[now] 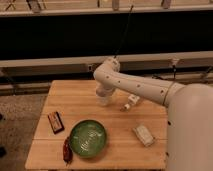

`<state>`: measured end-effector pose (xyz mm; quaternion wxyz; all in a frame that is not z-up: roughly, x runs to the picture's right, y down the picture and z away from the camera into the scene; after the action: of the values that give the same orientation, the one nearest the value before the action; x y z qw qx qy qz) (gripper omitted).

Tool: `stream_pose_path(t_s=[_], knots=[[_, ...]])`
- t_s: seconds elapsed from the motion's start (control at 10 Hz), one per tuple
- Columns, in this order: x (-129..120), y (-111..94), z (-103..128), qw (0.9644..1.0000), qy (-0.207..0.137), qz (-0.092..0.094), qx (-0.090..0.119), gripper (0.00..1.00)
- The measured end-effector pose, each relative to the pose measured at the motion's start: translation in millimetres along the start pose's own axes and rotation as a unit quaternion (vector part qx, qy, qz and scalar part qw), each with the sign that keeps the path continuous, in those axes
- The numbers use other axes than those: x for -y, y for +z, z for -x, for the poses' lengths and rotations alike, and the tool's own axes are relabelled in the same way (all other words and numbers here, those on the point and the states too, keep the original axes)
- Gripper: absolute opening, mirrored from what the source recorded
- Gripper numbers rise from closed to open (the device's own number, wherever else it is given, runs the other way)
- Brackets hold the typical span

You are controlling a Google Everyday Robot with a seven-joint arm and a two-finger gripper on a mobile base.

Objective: Pick up the ceramic cup

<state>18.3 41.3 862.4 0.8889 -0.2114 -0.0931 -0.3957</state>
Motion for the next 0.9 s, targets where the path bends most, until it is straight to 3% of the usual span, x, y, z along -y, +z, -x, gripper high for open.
stream_pose_path(t_s=[0.2,0.5,0.9], knots=[[-1.8,2.6,-1.3,1.0000,-0.002,0.002,-0.002,0.30],[3.8,-21.4,-3.5,0.9999,-0.011,0.002,-0.003,0.05],[11.8,-46.6,-5.4,0.9995,-0.032,0.000,0.000,0.04]])
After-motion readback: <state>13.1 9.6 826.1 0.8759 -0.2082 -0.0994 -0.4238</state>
